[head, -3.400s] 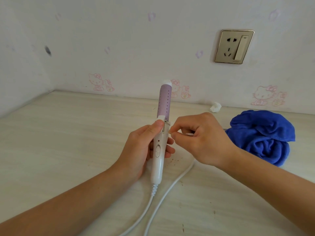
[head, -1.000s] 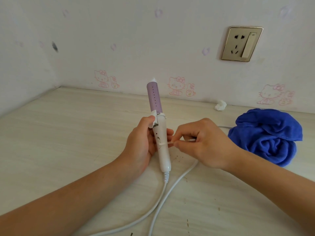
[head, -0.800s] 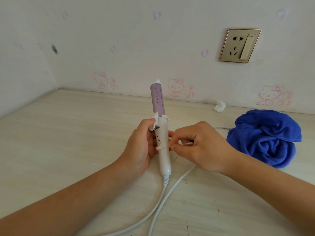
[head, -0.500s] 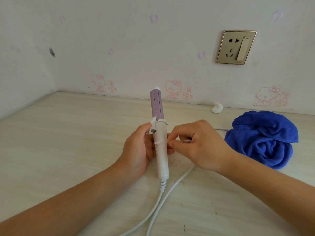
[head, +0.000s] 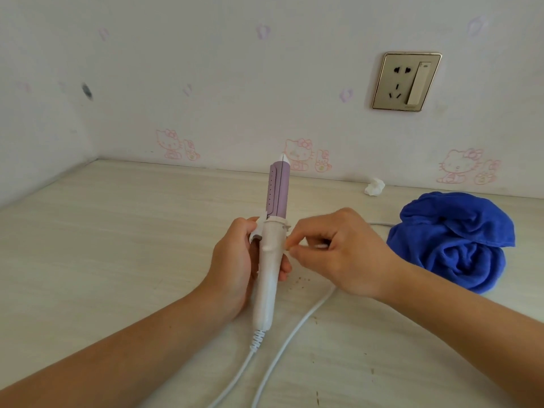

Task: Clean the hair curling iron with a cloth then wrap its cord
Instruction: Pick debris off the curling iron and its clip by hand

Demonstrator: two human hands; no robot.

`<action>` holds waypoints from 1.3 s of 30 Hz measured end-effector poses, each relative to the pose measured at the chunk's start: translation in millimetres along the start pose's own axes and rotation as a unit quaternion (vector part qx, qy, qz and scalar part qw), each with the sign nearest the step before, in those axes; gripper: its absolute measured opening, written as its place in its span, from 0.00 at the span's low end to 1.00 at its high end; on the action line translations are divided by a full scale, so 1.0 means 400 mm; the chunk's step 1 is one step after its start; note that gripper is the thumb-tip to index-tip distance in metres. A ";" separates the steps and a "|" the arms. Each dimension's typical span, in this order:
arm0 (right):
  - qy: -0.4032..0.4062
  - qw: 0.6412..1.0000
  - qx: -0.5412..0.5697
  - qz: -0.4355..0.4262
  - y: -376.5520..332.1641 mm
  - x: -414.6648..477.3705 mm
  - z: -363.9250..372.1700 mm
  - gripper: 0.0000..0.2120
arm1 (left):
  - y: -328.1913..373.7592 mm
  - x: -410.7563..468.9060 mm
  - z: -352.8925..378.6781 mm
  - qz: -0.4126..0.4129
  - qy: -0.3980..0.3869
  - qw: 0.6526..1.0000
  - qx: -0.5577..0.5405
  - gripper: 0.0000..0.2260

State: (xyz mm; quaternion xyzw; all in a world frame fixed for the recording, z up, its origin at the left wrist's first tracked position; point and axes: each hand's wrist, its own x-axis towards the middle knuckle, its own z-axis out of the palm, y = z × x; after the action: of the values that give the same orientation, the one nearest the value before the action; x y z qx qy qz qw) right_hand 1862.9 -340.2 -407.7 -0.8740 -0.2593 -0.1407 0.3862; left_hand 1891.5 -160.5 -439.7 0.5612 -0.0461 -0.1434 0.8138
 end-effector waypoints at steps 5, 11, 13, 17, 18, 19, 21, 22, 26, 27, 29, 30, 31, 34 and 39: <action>0.094 0.995 -0.022 0.023 0.012 0.016 0.006 0.07 | 0.006 -0.007 0.004 0.002 0.027 0.999 0.041 0.26; 0.012 1.000 -0.004 -0.014 -0.011 -0.011 0.028 0.07 | 0.017 -0.014 0.008 0.031 0.046 0.995 0.088 0.27; 0.078 0.997 -0.019 0.013 0.004 0.008 0.016 0.07 | 0.016 -0.014 0.008 0.030 0.039 0.996 0.074 0.26; 0.038 0.999 -0.008 0.005 0.003 -0.010 0.016 0.07 | 0.013 -0.014 0.008 0.026 0.044 0.998 0.049 0.23; 0.003 1.000 -0.002 -0.010 -0.008 -0.020 0.026 0.07 | 0.012 -0.014 0.006 0.023 0.050 0.998 0.041 0.22; -0.007 1.000 -0.001 -0.017 -0.013 -0.022 0.033 0.07 | 0.011 -0.013 0.006 0.021 0.051 0.998 0.038 0.22; 0.054 0.998 -0.008 0.006 0.000 -0.003 0.026 0.06 | 0.010 -0.012 0.006 0.024 0.039 0.998 0.043 0.22; 0.089 0.996 -0.015 0.022 0.005 0.008 0.018 0.06 | 0.010 -0.013 0.008 0.029 0.031 0.998 0.048 0.22; 0.056 0.998 -0.012 0.010 -0.007 -0.006 0.024 0.06 | 0.007 -0.013 0.008 0.030 0.025 0.998 0.047 0.23; 0.040 0.999 -0.010 0.004 -0.016 -0.011 0.030 0.07 | 0.006 -0.012 0.007 0.029 0.026 0.998 0.044 0.23; 0.078 0.997 -0.019 0.018 -0.008 0.001 0.027 0.07 | 0.004 -0.009 0.005 0.034 0.018 0.998 0.043 0.23; 0.105 0.994 -0.027 0.029 -0.002 0.009 0.019 0.07 | 0.003 -0.008 0.004 0.037 0.013 0.998 0.046 0.23; 0.115 0.992 -0.031 0.036 0.001 0.012 0.014 0.07 | 0.002 -0.008 0.005 0.039 0.011 0.998 0.049 0.23; 0.042 0.999 -0.016 0.010 -0.017 -0.008 0.022 0.07 | 0.000 -0.007 0.003 0.036 0.021 0.998 0.044 0.22; 0.082 0.996 -0.028 0.032 -0.005 0.004 0.014 0.06 | 0.000 -0.003 0.002 0.041 0.007 0.998 0.047 0.22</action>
State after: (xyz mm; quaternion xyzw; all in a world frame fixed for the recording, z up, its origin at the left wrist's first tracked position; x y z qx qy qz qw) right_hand 1863.4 -334.3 -409.4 -0.8778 -0.1949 -0.2071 0.3855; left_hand 1890.3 -161.0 -439.3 0.5975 -0.0696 -0.1038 0.7921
